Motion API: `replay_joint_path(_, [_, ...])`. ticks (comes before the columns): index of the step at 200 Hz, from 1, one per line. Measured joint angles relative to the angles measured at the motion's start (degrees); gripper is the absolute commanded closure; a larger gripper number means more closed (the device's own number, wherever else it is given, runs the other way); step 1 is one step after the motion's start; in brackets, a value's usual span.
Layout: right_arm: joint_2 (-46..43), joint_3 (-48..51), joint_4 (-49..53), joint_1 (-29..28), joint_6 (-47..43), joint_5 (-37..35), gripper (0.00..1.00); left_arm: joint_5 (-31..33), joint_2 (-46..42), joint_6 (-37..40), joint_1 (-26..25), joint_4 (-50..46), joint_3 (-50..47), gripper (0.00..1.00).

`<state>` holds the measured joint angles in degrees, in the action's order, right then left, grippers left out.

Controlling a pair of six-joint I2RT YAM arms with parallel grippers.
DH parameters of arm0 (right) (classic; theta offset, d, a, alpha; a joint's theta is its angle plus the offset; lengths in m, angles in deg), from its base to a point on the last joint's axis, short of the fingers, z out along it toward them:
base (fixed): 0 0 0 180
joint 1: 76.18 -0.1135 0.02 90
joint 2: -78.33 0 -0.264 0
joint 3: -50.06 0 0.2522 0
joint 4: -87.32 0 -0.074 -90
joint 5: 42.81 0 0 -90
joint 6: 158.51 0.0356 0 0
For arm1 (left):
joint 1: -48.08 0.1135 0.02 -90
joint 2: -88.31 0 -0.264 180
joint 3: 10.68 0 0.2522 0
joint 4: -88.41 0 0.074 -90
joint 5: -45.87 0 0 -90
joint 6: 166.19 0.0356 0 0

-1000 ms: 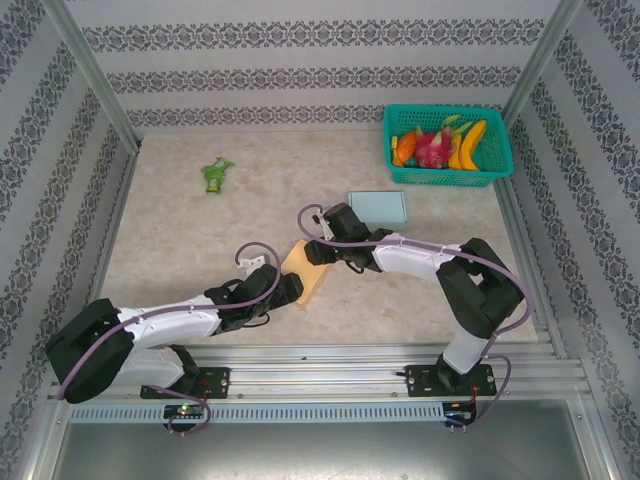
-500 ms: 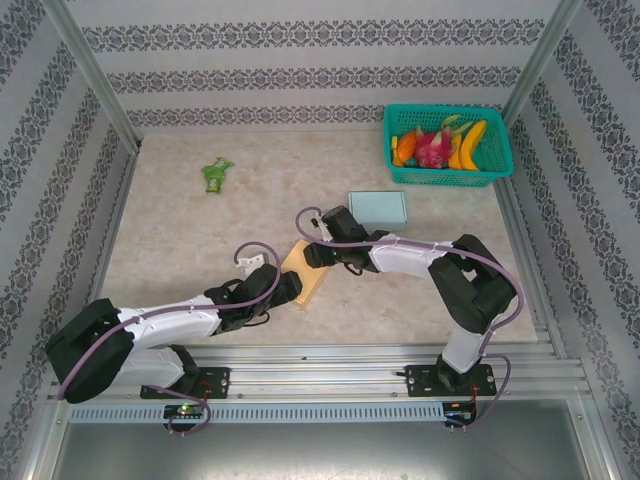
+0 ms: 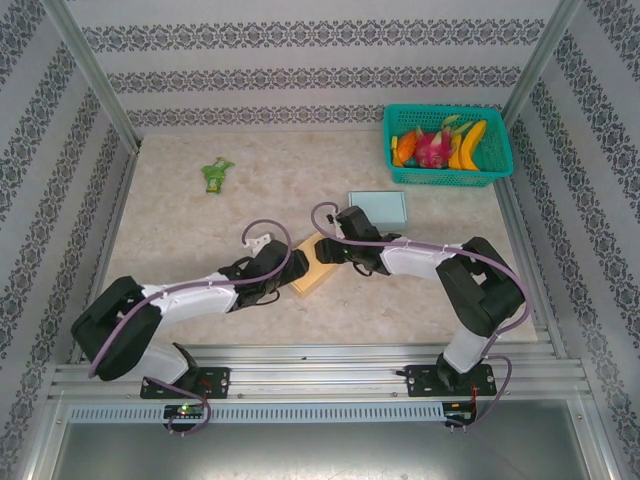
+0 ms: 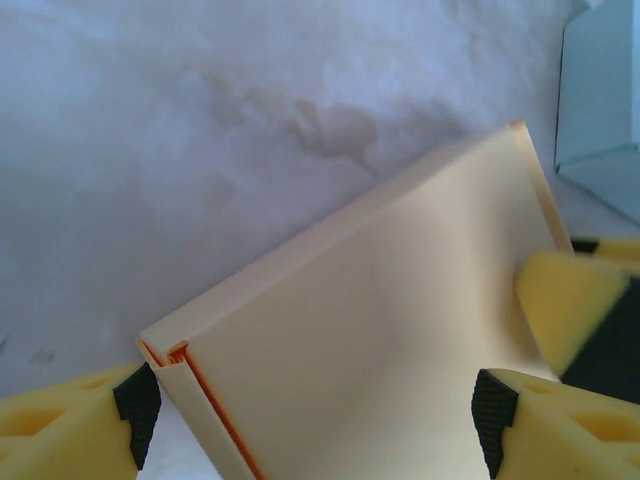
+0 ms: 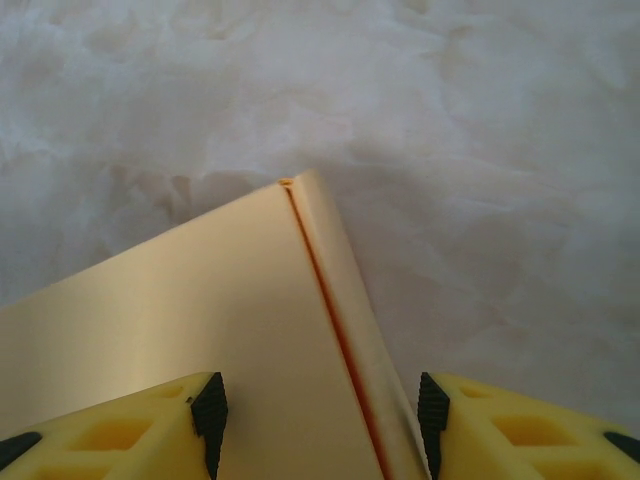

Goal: Fold the paper box

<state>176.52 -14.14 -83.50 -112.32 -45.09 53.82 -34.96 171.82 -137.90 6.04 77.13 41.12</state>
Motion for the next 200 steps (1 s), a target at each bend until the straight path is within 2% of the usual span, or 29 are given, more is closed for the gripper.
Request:
replay_joint_path(56, [0.6,1.1,-3.7,2.7,3.2,2.0,0.45,-4.2,10.8,4.3,7.6,1.4,10.7,0.17])
replay_joint_path(127, [4.9,-3.9,-5.1,5.7,5.2,1.8,0.46,-6.6,25.6,9.7,13.4,-1.7,30.1,0.18])
replay_joint_path(200, [9.6,-12.5,-4.7,7.5,4.9,2.1,0.45,-7.5,31.1,12.7,16.6,-7.8,39.0,0.18])
